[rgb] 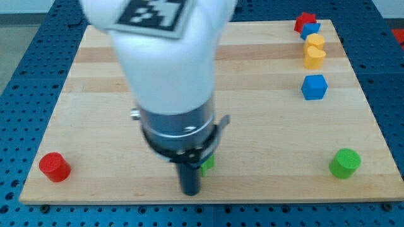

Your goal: Move the green star towards the center

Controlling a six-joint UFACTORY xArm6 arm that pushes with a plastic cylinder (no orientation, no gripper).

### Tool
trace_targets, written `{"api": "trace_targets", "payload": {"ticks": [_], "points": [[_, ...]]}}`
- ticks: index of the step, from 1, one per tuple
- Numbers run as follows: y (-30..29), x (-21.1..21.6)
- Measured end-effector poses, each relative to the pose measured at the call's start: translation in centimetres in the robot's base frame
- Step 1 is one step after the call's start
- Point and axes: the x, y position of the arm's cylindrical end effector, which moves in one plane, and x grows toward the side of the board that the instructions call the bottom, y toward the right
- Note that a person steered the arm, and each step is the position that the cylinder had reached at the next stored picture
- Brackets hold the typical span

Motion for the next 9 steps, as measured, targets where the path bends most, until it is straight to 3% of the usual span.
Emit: {"api": "trace_targets", "payload": {"ticks": [2,4,5,7,9], "points": [[3.8,-3.4],[2.2,0.1],[0.8,-1.0],[0.8,-7.9],[0.3,-6.3]]}}
